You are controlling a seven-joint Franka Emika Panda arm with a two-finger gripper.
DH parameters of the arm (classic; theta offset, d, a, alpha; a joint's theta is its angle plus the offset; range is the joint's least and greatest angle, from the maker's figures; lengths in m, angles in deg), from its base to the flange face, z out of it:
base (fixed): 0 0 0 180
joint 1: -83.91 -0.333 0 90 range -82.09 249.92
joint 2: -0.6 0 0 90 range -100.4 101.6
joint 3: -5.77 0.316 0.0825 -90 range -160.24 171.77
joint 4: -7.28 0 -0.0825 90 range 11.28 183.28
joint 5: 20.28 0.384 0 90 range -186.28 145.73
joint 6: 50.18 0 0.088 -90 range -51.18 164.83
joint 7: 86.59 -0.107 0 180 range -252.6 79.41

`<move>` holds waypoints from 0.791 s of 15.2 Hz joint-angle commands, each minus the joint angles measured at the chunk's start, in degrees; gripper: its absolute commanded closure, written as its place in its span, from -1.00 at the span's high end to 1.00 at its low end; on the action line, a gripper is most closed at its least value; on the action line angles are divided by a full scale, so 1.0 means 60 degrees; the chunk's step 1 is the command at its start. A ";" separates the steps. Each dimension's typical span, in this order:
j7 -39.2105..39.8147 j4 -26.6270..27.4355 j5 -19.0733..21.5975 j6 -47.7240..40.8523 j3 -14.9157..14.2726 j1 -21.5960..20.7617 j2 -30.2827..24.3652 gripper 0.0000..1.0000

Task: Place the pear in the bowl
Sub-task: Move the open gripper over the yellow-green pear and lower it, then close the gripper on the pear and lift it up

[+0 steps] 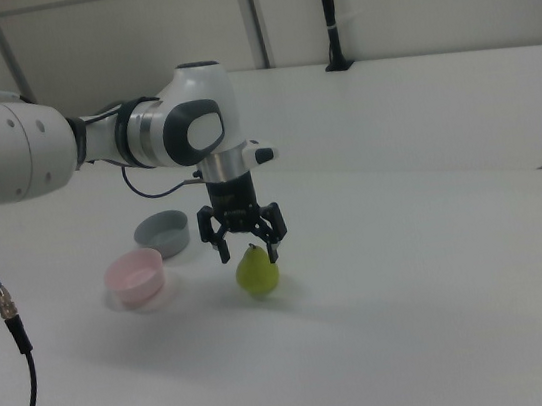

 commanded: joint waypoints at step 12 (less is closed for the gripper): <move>-0.0293 0.0072 -0.0431 0.1107 -0.0015 -0.0415 0.0800 0.09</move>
